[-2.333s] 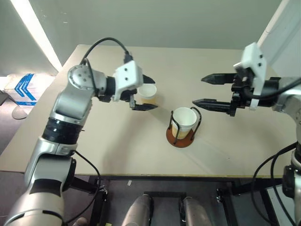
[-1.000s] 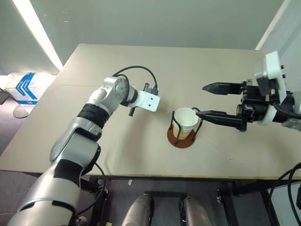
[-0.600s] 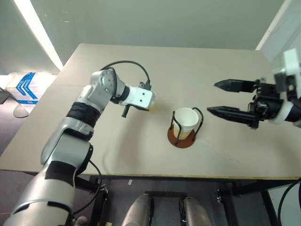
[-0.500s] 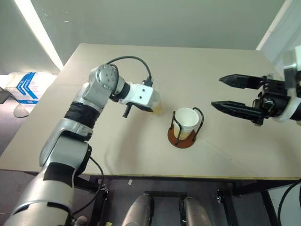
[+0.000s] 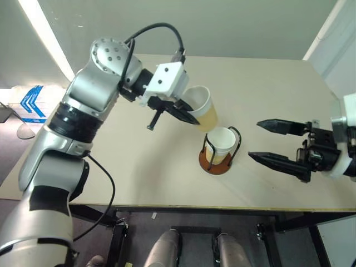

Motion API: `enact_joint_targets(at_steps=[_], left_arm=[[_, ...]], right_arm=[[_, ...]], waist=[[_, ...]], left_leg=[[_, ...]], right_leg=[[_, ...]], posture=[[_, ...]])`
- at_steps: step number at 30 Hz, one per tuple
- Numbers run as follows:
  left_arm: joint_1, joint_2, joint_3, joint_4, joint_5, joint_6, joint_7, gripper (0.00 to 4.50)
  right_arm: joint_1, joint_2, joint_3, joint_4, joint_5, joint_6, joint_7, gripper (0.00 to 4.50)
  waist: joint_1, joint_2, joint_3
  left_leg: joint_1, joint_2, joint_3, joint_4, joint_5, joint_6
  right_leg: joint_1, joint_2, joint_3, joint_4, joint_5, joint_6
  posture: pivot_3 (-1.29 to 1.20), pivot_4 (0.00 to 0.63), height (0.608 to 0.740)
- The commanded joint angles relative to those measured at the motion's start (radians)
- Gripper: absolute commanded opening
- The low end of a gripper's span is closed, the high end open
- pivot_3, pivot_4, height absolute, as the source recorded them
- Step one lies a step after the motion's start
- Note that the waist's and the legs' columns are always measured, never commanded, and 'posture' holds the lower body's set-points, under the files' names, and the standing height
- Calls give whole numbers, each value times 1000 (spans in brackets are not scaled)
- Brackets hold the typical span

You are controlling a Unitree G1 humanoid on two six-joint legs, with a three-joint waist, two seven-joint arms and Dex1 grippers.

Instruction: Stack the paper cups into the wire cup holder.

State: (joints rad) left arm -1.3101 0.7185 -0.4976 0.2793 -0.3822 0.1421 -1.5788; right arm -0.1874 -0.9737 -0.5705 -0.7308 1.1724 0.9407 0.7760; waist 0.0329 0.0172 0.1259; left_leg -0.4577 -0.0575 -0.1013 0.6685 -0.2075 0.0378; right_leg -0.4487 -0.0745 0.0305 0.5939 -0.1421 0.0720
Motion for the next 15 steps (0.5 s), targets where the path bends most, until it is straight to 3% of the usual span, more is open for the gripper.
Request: enact_joint_targets(at_steps=[1,9,15], left_arm=[[-53,-22,-32,16,-39,-24,-36,37],[-112,-125,-144,168,9,-161,-36,37],[-137,-183,-200,262,30,-248,-36,37]], right_arm=[[29,-23,-73,-48,43,-34,-19,4158],[141,-25,-152,-107,106,-62,-99,4158],[202,-32,-180,-136,143,-88,-149,4158]], waist=[[0,0,0],[4,0,0],[3,0,0]], left_leg=[[0,0,0,0,0,0],[1,0,0,0,0,1],[1,-1,1,1,-4,3]], right_leg=[[0,0,0,0,0,0],[2,0,0,0,-1,4],[3,-1,1,-1,0,16]], posture=[[0,150,740],[0,150,740],[0,150,740]])
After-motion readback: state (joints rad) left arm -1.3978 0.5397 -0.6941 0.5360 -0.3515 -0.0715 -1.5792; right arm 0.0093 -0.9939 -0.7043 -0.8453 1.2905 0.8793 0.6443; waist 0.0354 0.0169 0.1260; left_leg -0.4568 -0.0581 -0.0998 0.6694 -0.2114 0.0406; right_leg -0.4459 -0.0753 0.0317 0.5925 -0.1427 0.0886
